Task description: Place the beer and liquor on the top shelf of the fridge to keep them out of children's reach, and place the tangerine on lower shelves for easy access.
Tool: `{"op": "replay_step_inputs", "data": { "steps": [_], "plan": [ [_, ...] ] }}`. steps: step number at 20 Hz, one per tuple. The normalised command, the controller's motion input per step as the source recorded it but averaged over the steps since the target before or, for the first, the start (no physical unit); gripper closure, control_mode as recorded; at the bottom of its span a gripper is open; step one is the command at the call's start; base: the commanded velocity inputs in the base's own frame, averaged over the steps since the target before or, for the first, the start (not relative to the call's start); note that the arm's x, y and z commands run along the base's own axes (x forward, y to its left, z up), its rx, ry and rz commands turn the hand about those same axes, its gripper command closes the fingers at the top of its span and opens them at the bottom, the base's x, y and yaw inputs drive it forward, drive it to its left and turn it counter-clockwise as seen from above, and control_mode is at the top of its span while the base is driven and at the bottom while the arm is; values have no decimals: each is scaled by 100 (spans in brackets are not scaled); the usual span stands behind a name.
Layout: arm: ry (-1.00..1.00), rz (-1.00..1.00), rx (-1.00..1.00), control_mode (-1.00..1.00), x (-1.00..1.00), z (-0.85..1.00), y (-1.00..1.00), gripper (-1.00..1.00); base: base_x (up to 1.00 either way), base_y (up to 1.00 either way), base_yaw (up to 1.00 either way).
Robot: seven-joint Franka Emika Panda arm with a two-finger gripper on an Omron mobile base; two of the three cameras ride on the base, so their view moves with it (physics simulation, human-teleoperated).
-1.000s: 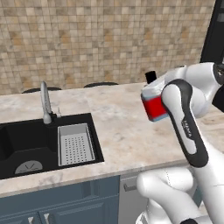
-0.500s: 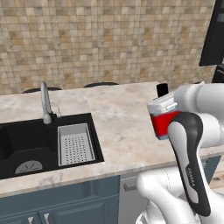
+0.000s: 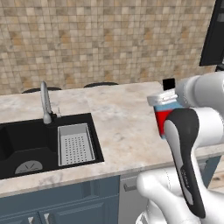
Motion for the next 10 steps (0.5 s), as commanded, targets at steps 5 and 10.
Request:
{"op": "replay_step_inputs", "data": {
  "steps": [5, 10],
  "plan": [
    [5, -11, -2, -100, -35, 19, -16, 100, 0, 0, 0],
    [0, -5, -1, -100, -45, 2, -20, 100, 0, 0, 0]
  ]
}}
